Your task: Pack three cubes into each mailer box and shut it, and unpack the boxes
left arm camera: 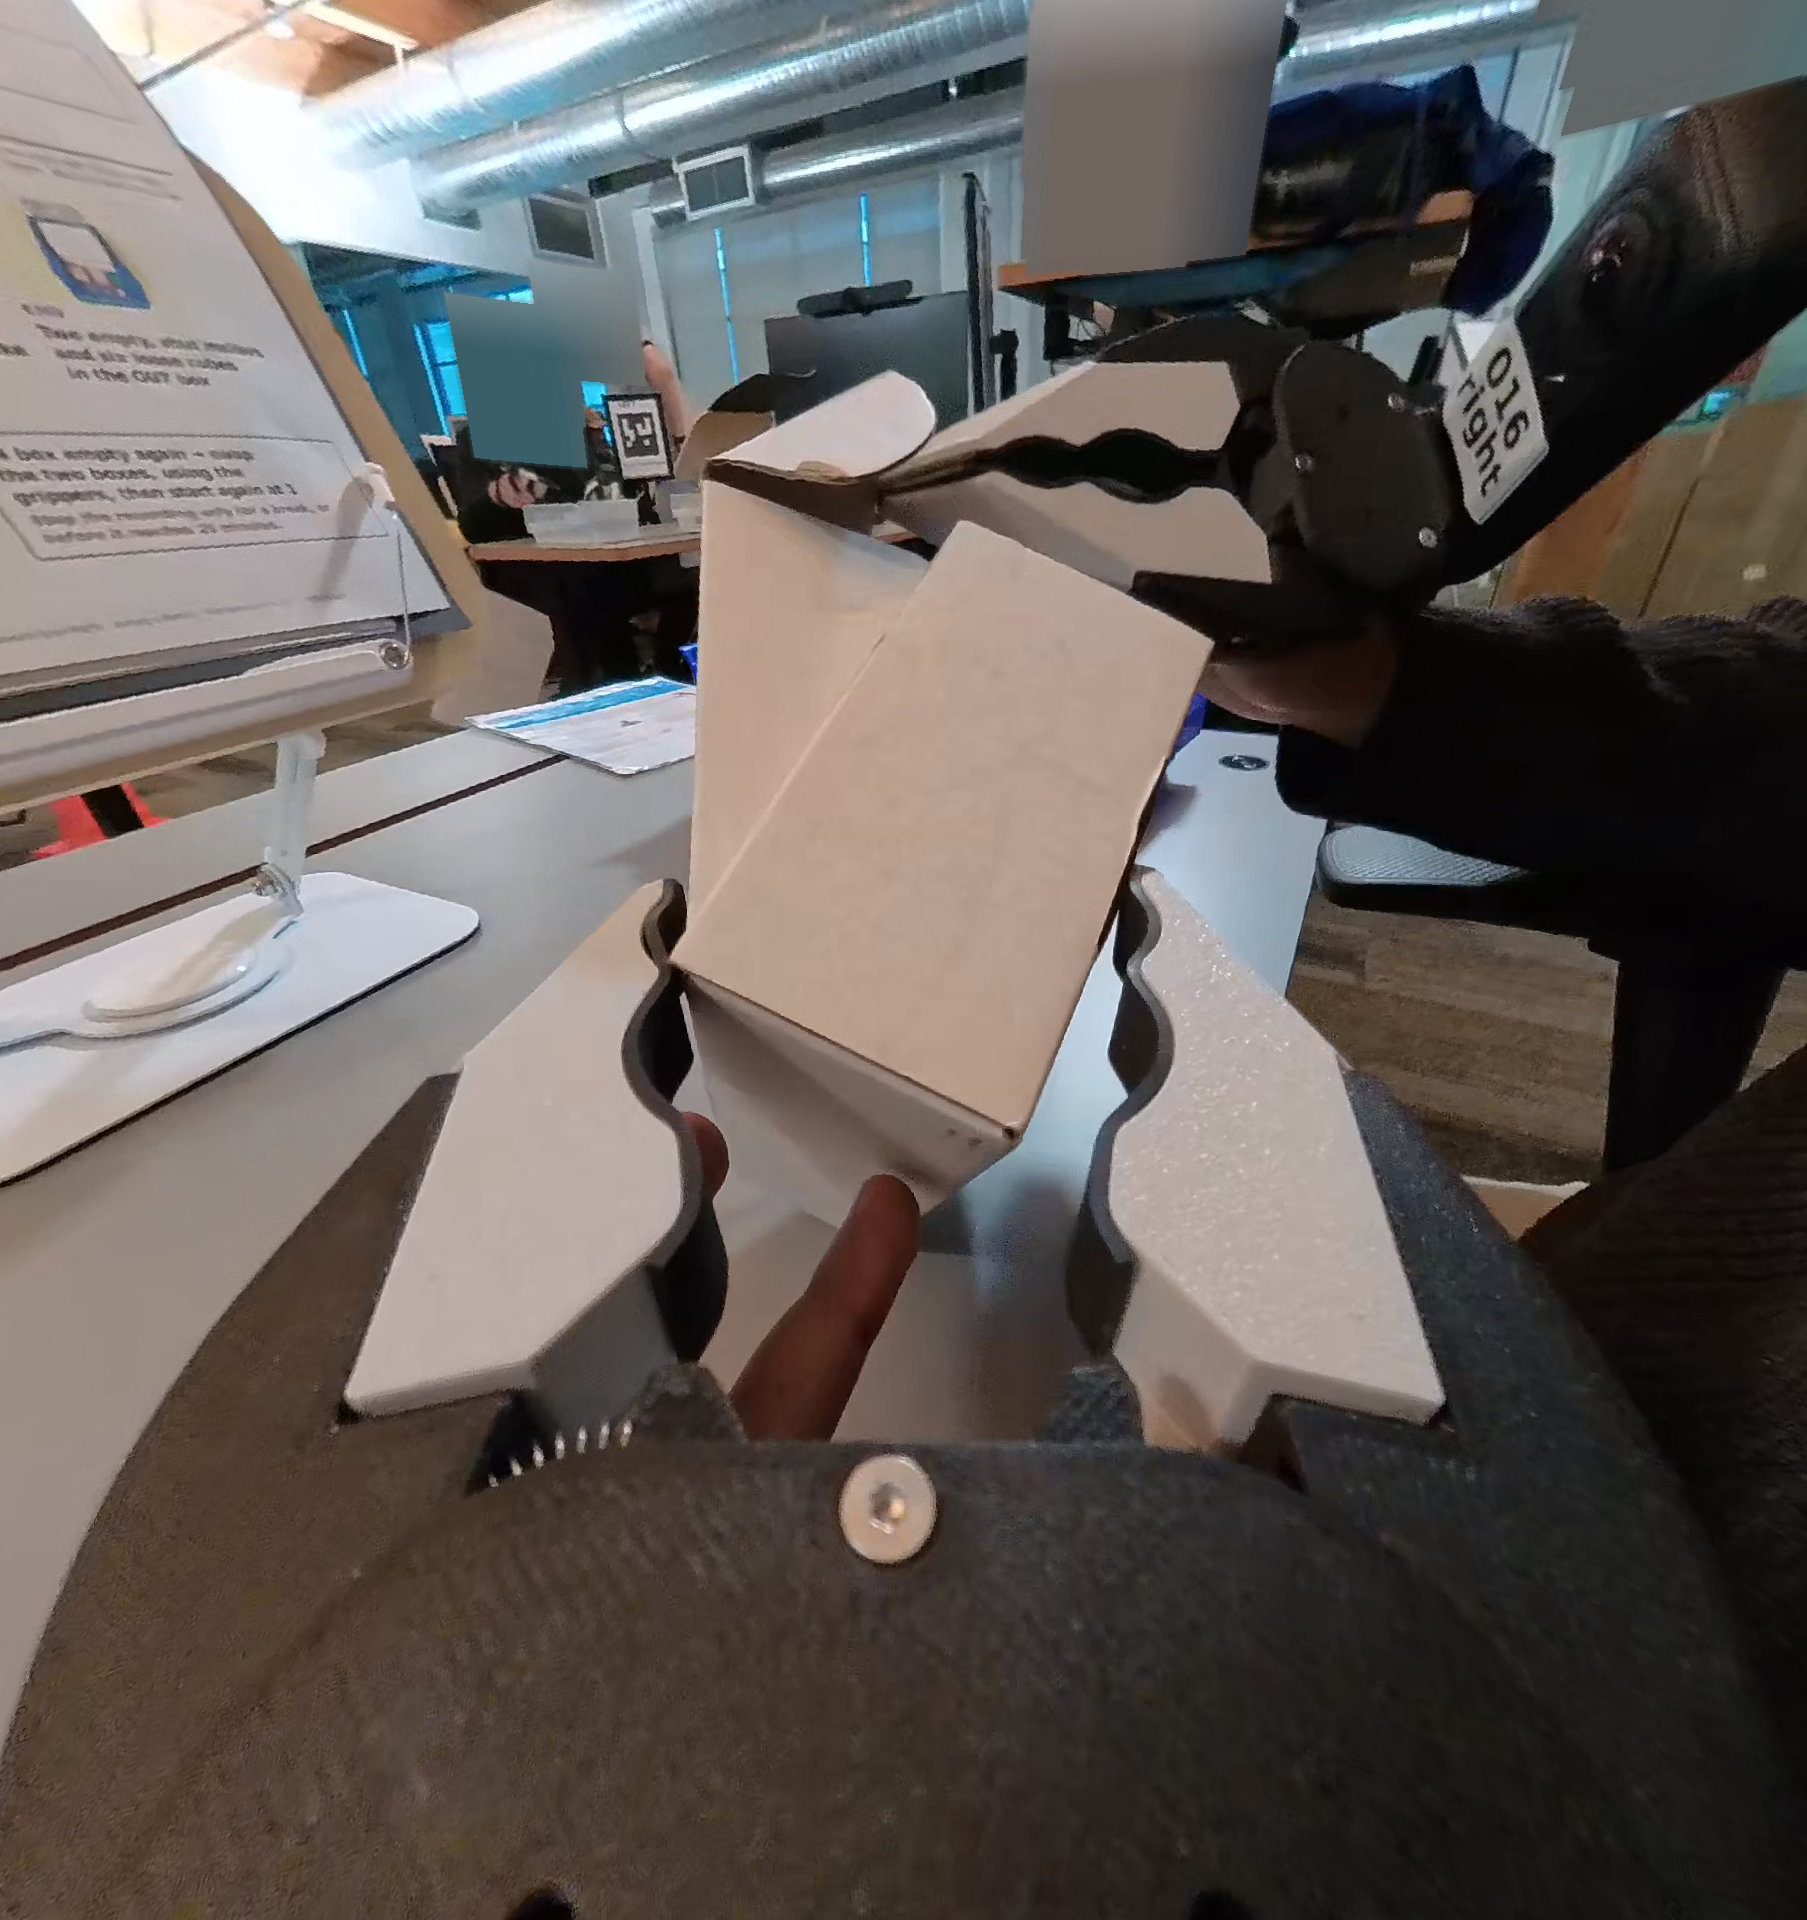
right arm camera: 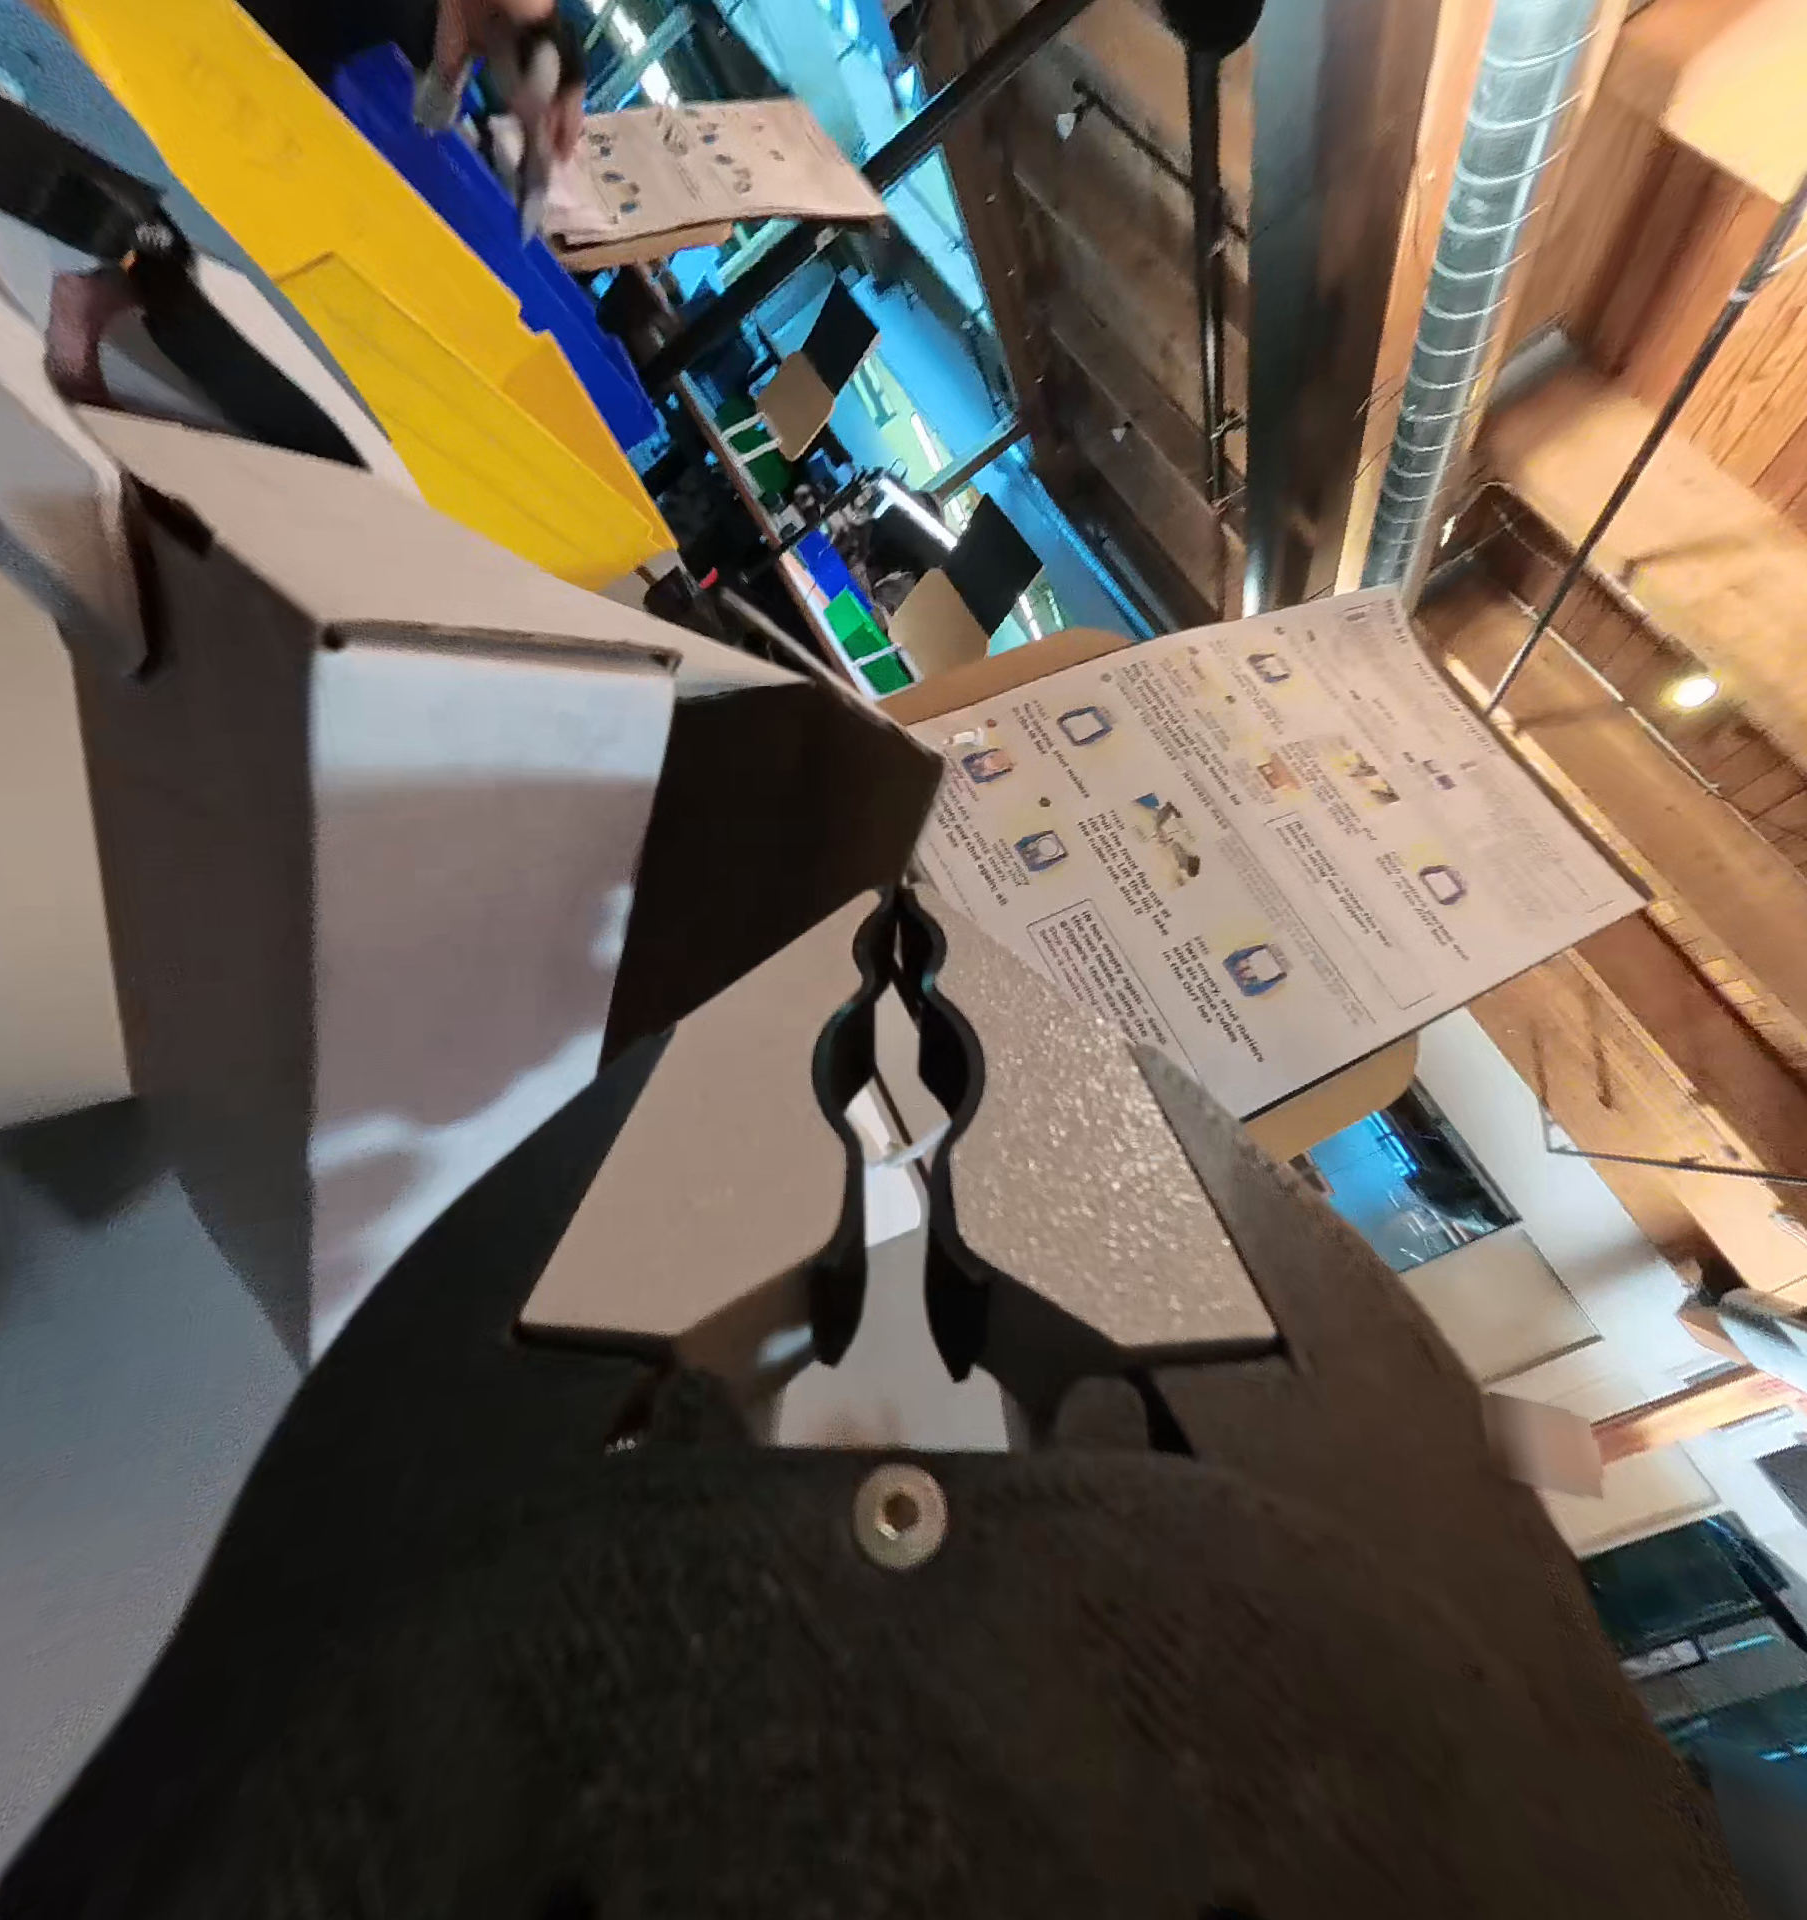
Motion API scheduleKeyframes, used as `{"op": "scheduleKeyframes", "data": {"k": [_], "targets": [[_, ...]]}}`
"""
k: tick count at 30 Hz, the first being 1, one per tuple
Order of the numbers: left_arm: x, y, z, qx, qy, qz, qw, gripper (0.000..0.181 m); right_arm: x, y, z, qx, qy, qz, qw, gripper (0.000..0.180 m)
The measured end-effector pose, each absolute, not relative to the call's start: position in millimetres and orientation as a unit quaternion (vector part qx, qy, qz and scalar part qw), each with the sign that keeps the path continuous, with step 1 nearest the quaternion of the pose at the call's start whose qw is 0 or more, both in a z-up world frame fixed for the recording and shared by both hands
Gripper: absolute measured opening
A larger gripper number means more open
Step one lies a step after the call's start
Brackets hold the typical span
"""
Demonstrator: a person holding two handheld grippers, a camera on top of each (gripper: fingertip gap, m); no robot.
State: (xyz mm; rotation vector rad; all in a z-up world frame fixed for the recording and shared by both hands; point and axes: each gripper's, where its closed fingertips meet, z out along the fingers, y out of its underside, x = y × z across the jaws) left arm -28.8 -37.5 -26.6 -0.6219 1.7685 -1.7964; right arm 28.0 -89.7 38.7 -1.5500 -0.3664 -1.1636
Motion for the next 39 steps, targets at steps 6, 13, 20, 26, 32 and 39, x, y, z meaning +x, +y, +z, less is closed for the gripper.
{"op": "scheduleKeyframes", "data": {"k": [6,13,20,26,32,39], "targets": [[-26.6,-24.7,-26.7,-0.249,0.640,-0.686,0.241,0.080,32.9,-97.3,39.8,-0.678,-0.134,-0.443,0.572,0.000],[-28.0,-23.9,-26.7,-0.247,0.639,-0.691,0.231,0.081,23.5,-83.1,22.2,-0.707,-0.138,-0.378,0.582,0.038],[-30.3,-26.4,-26.9,-0.240,0.642,-0.691,0.229,0.081,33.8,-70.0,22.7,-0.732,-0.124,-0.314,0.591,0.002],[-24.8,-18.4,-24.0,-0.270,0.613,-0.717,0.194,0.081,33.5,-79.4,18.6,-0.742,-0.107,-0.252,0.612,0.000],[-7.0,27.4,-2.4,-0.335,0.524,-0.742,0.251,0.083,54.3,-83.5,18.4,-0.763,-0.043,-0.276,0.583,0.000],[-21.2,-9.0,8.8,-0.216,0.618,-0.612,0.443,0.088,52.6,-79.6,17.7,-0.786,-0.018,-0.301,0.540,0.000]]}}
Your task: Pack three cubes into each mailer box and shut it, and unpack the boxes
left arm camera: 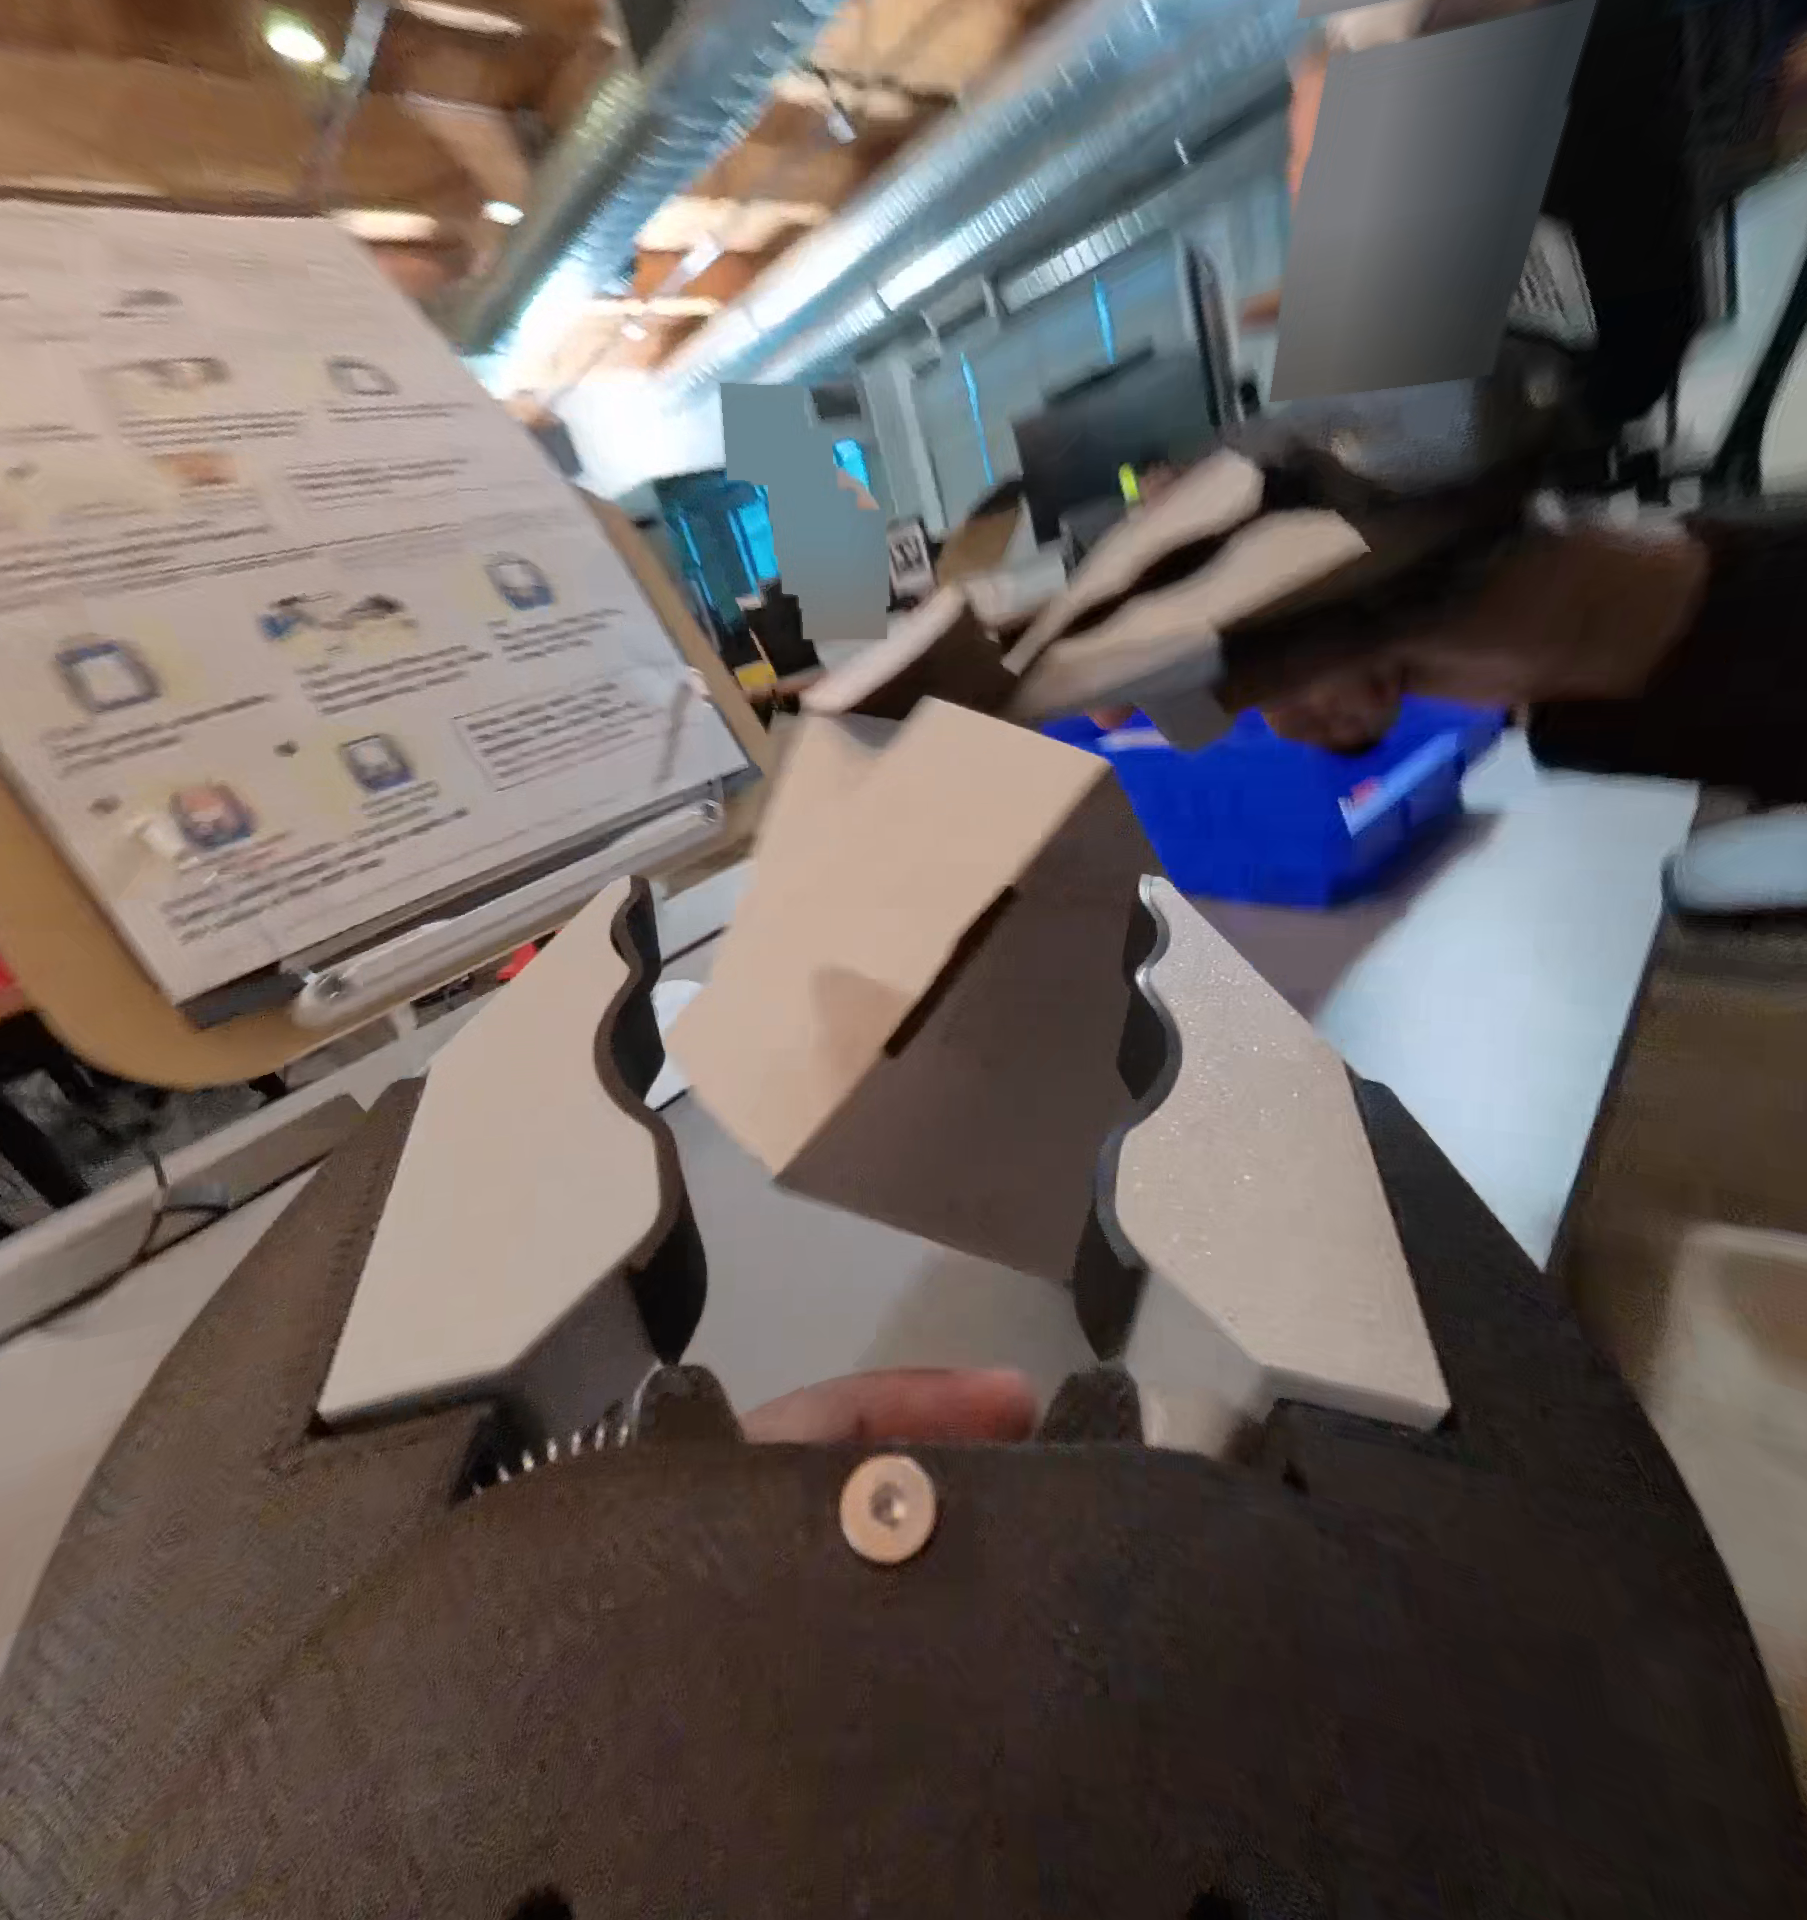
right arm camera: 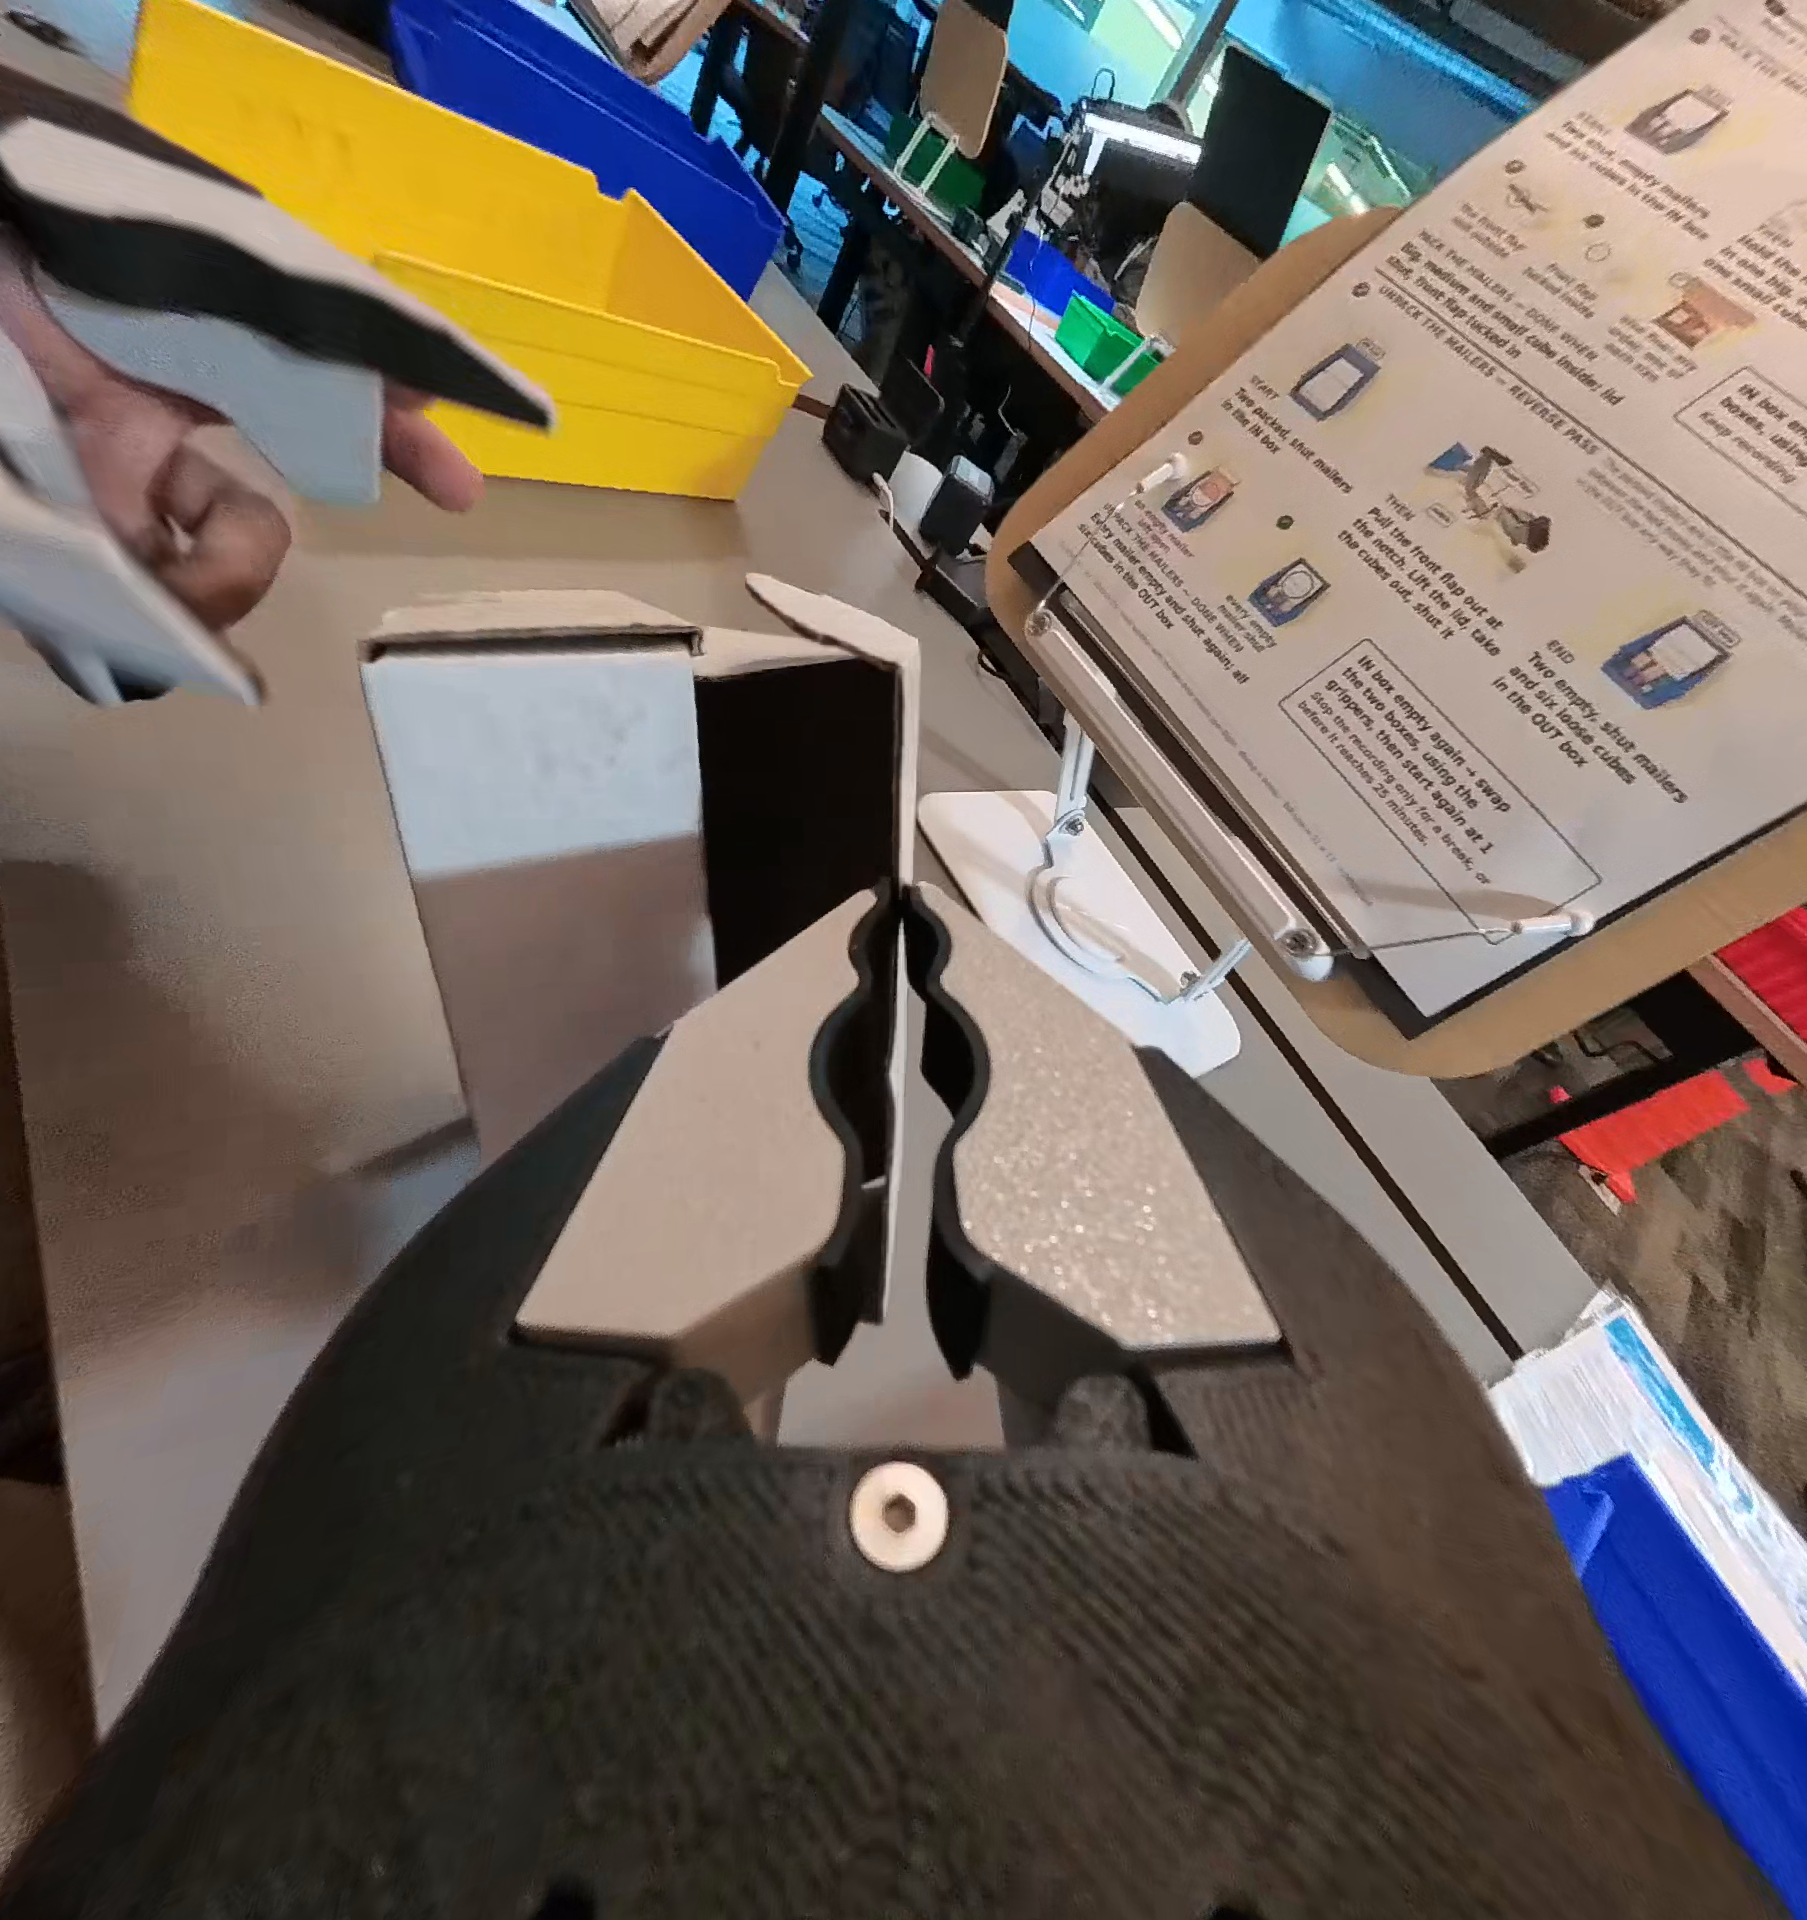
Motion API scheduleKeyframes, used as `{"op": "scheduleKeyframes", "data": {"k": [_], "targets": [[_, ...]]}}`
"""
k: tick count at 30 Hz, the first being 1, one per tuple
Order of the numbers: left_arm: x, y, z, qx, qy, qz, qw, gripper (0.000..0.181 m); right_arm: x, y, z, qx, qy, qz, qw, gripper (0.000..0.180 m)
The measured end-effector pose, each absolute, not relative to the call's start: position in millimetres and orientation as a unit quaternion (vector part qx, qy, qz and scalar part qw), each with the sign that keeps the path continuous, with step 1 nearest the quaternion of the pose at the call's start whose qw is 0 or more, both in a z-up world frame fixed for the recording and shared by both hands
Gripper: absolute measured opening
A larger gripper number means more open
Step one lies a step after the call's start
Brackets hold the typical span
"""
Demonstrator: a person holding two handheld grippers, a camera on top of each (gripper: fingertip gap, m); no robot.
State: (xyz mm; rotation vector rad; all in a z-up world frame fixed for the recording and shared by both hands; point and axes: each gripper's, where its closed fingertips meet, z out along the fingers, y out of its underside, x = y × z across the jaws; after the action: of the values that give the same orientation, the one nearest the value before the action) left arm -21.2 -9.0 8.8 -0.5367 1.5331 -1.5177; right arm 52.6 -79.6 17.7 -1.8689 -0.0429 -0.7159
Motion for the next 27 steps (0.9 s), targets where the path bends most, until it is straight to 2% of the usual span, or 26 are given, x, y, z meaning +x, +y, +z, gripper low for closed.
{"op": "scheduleKeyframes", "data": {"k": [4,8,16,27], "targets": [[-22.7,-46.7,-3.7,-0.143,0.676,-0.535,0.486,0.088,44.4,-75.0,17.2,-0.797,-0.027,-0.317,0.513,0.000],[-16.1,-47.7,-9.8,-0.137,0.695,-0.498,0.501,0.088,26.0,-69.3,21.8,-0.799,-0.059,-0.314,0.510,0.000],[-16.7,-35.0,-9.5,-0.145,0.689,-0.499,0.506,0.082,-7.0,-64.0,20.9,-0.782,-0.142,-0.240,0.558,0.001],[-18.4,-34.9,-14.4,-0.151,0.686,-0.525,0.481,0.082,-17.3,-67.3,23.7,-0.761,-0.157,-0.164,0.608,0.001]]}}
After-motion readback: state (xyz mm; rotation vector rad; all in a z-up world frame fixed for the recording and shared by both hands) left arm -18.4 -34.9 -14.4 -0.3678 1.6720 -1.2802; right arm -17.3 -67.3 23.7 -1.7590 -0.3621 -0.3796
